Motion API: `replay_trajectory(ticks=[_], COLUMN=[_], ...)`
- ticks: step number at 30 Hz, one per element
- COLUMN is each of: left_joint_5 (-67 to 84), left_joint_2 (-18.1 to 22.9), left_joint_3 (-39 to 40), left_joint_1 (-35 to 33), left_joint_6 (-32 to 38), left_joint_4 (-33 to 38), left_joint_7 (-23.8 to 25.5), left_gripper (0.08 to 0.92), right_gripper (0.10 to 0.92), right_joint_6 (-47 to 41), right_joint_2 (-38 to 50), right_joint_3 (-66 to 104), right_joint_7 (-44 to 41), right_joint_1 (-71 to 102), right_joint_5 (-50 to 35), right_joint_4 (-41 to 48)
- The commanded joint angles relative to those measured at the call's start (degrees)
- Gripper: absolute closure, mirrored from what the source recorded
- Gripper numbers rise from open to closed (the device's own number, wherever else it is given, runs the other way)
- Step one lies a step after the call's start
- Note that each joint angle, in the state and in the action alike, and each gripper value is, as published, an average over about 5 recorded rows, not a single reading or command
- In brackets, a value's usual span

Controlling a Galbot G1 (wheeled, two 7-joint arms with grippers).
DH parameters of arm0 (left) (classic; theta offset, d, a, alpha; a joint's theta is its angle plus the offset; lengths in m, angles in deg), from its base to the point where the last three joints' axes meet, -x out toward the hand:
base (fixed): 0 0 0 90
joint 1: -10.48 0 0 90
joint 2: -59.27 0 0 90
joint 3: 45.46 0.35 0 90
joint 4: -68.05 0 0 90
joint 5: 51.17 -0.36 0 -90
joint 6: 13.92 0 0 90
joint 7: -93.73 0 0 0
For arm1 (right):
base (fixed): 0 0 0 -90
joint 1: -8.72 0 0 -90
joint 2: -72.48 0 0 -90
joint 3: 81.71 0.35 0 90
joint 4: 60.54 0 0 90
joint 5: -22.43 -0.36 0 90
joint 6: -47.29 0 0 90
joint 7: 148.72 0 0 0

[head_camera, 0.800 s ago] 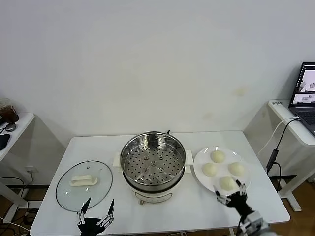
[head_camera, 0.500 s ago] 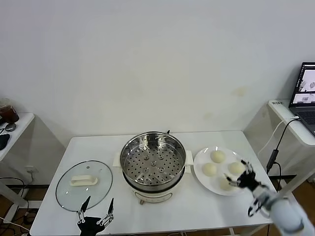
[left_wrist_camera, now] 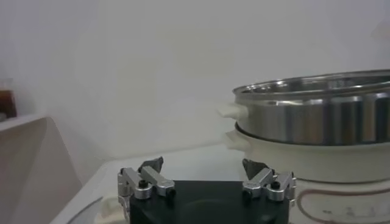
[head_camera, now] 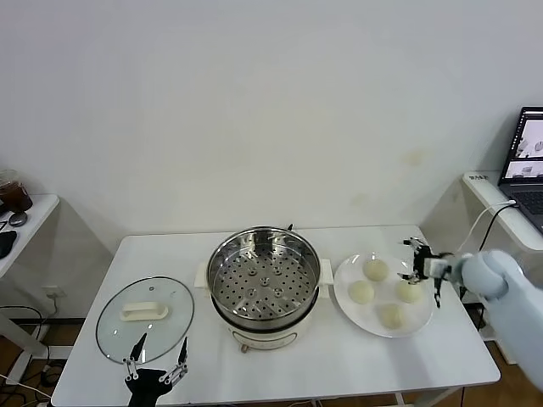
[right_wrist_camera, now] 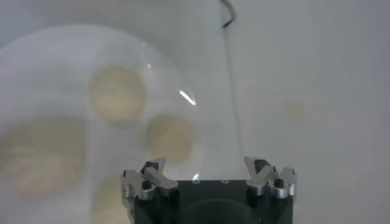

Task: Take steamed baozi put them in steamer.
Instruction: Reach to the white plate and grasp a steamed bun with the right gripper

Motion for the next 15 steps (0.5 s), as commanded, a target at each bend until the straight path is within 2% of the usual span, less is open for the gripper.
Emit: replay_trajectory(ticks=[1,5,15], left_joint_5=[-0.58,-0.62,-0.85], left_joint_2=[0.08,0.26,0.29], left_joint_3=[-0.60,-1.24,-1.77], left_joint_1=[0.15,0.47,0.56], left_joint_6=[0.15,0.10,0.29], left_joint_4=[-0.15,-0.43,-0.75], left_joint_7=[-0.03,-0.04,0.20], left_gripper=[0.177,0.177,0.177], right_gripper=[0.203,0.203,0.203], right_joint_6=[2.16,2.12,1.12], right_joint_2=[-7.47,-10.04,-14.32], right_joint_3=[-18.26,-18.85,-18.67], right_joint_7=[-9.75,-10.19,-8.55], right_joint_1=[-18.74,-19.19,-18.18], right_joint_5=[2.75,2.76,1.00], right_joint_4=[18.48,22.25,25.30])
